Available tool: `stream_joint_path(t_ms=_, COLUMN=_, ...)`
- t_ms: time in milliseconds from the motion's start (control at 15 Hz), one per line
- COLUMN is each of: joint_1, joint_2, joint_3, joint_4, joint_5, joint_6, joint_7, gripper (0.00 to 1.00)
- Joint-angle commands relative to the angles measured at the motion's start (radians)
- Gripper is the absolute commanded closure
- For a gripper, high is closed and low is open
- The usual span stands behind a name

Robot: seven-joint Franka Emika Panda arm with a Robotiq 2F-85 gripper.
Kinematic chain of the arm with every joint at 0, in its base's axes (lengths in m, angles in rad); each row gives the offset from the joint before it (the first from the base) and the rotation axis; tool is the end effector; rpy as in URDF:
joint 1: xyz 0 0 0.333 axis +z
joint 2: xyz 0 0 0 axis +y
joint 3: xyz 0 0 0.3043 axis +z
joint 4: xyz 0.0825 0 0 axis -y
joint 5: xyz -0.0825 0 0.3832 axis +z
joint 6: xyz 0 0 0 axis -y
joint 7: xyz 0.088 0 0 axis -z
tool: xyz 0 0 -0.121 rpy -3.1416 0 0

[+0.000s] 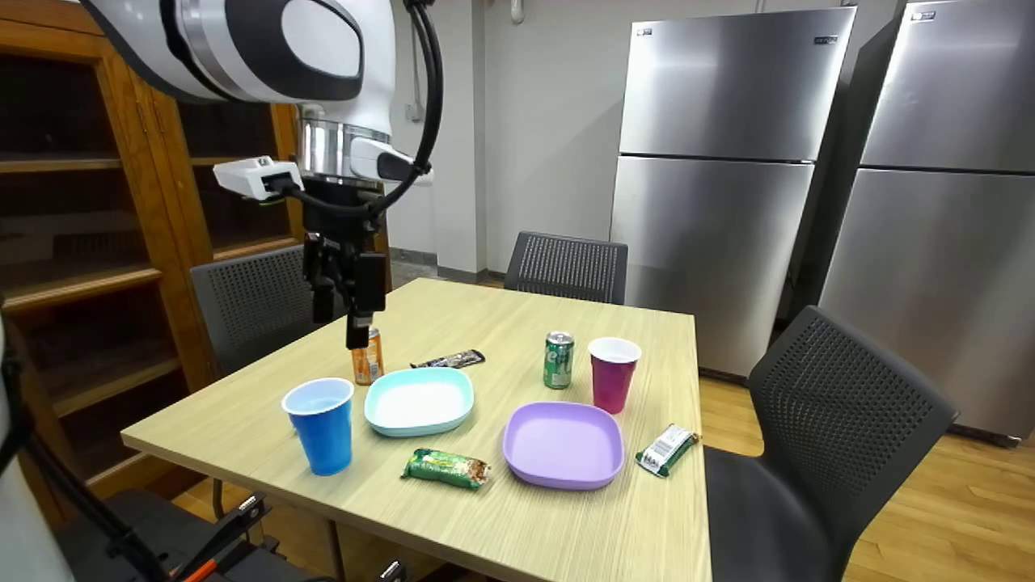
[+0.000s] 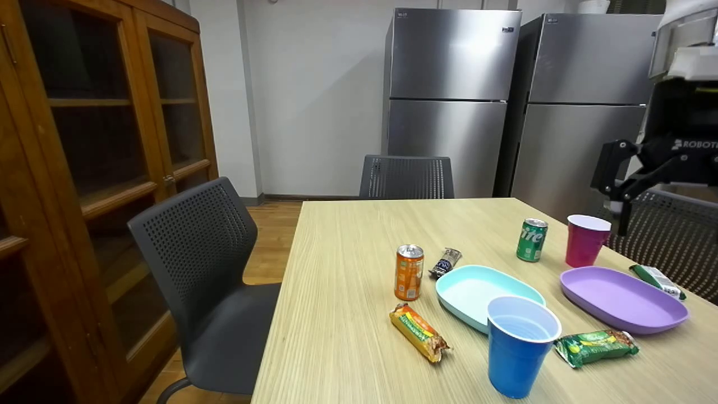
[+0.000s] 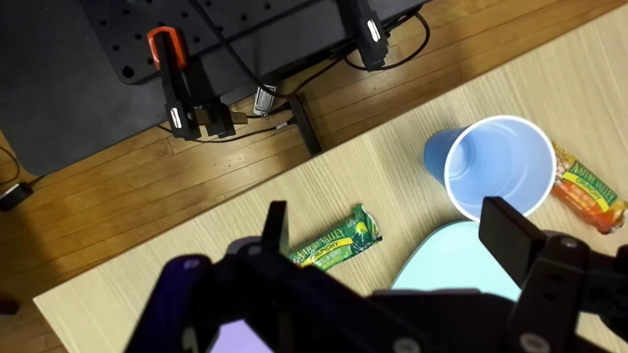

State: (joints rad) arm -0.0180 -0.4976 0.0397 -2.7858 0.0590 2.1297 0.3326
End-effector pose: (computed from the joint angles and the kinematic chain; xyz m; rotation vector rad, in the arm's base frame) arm 0.3380 0.0087 0.3165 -3.0824 0.5489 0.2525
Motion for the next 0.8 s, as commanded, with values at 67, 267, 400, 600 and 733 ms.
stream_joint_path(t_ms=67, joint_1=-0.053, joint_2=0.149, joint_3=0.024, joint_4=0.033, joint_5=0.004, joint_6=0.105, joint_7=0.135, gripper=0.00)
stream_joint_path(t_ms=267, joint_1=-0.076, joint_2=0.238, joint_3=0.018, joint_4=0.049, joint_5=-0.003, joint_6=0.173, joint_7=0.221, gripper=0.00)
stream_joint_path(t_ms=400, joint_1=-0.095, joint_2=0.312, joint_3=0.014, joint_4=0.069, joint_5=-0.017, joint_6=0.223, joint_7=0.301, gripper=0.00)
stream_joint_path(t_ms=600, joint_1=-0.100, joint_2=0.401, joint_3=-0.009, joint_4=0.103, joint_5=-0.011, joint_6=0.260, joint_7=0.372, gripper=0.00)
stream_joint_path(t_ms=733, joint_1=-0.096, joint_2=0.459, joint_3=-0.029, joint_4=0.125, joint_5=-0.004, joint_6=0.286, joint_7=0.410, gripper=0.00)
